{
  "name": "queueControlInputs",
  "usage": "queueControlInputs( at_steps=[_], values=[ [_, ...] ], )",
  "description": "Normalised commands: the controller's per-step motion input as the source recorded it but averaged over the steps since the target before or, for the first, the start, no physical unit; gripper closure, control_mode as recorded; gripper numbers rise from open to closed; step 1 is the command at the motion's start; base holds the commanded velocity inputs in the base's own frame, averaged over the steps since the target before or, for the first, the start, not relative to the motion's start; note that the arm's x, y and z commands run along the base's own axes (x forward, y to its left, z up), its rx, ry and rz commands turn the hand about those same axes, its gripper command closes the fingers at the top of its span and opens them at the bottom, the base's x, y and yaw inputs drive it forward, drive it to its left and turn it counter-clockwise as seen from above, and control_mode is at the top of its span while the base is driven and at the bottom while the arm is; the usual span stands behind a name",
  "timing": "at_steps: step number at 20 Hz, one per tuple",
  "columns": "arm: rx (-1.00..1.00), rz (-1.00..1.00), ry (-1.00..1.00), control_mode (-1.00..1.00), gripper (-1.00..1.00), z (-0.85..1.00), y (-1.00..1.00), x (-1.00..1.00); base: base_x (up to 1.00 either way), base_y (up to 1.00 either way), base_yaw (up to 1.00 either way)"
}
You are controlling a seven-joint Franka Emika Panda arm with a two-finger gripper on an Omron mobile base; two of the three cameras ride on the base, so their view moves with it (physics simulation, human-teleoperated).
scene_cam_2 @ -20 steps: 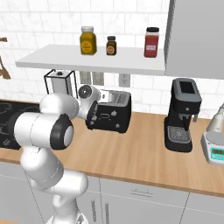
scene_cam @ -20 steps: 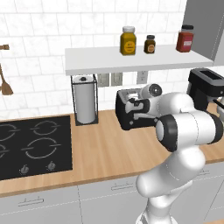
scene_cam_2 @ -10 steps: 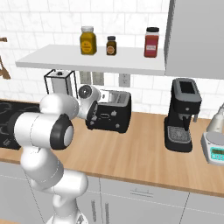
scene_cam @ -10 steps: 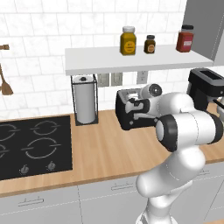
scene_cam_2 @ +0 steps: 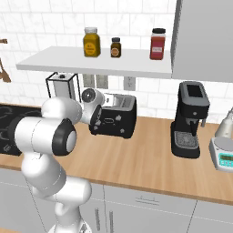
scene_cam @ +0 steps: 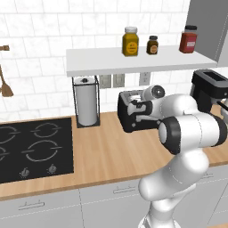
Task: Start the toaster. Once the lever pops up, take the bread to the plate on the dining counter.
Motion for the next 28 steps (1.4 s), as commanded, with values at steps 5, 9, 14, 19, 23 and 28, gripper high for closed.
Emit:
queueControlInputs(
  at_steps=[5, 9, 14, 19, 23, 28],
  values=[
    [0.0, 0.0, 0.0, -1.0, -1.0, 0.0, 0.0, 0.0, 0.0, 0.0, 0.0],
    [0.0, 0.0, 0.0, -1.0, -1.0, 0.0, 0.0, 0.0, 0.0, 0.0, 0.0],
    [0.0, 0.0, 0.0, -1.0, -1.0, 0.0, 0.0, 0.0, 0.0, 0.0, 0.0],
    [0.0, 0.0, 0.0, -1.0, -1.0, 0.0, 0.0, 0.0, 0.0, 0.0, 0.0],
    [0.0, 0.0, 0.0, -1.0, -1.0, 0.0, 0.0, 0.0, 0.0, 0.0, 0.0],
    [0.0, 0.0, 0.0, -1.0, -1.0, 0.0, 0.0, 0.0, 0.0, 0.0, 0.0]
  ],
)
